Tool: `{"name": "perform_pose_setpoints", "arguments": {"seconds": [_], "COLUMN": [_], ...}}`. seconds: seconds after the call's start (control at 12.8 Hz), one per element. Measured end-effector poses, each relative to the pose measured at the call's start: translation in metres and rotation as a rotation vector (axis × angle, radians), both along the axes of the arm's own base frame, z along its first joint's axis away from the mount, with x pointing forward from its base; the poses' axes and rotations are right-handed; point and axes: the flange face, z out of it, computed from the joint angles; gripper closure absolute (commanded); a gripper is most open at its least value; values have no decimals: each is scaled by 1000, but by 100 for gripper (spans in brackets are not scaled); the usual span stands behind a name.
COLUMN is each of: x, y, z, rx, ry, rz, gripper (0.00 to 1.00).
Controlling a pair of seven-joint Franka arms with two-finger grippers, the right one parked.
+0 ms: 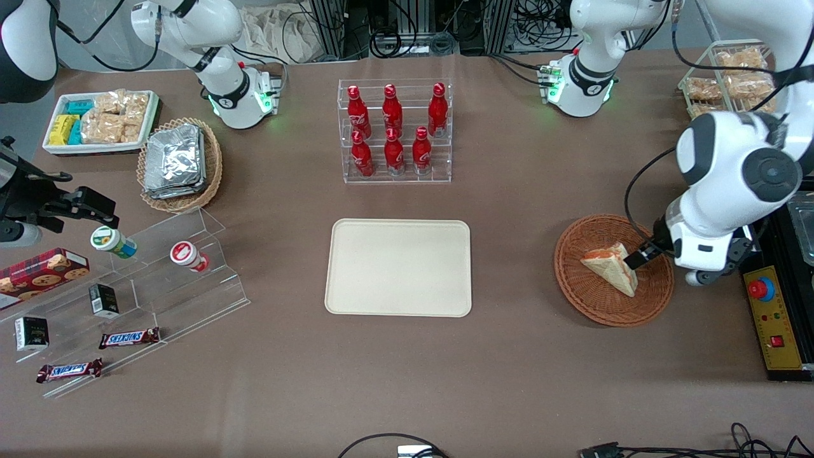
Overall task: Place sandwich from basket to tray
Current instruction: 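Lower the open left gripper onto the wrapped sandwich in the basket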
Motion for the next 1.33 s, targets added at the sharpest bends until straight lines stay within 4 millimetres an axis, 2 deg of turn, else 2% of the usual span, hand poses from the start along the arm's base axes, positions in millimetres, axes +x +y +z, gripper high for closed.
{"name": "perform_pose_setpoints", "arguments": {"seconds": [0.08, 0.23, 0.63, 0.7, 0.78, 0.86, 0.94, 1.02, 1.33], "x": [-3, -8, -9, -8, -8, -8, -8, -8, -1], "y": [0, 0, 11, 12, 12, 11, 11, 11, 11], "z": [-23, -56, -97, -105, -113, -118, -121, -121, -111], "rx": [-5, -13, -20, -23, -24, -26, -27, -27, -28], "ry": [-3, 2, 40, 41, 46, 49, 50, 50, 36], "rz": [26, 65, 143, 161, 177, 185, 193, 196, 194], "gripper": [0, 0, 0, 5, 33, 74, 96, 100, 100]}}
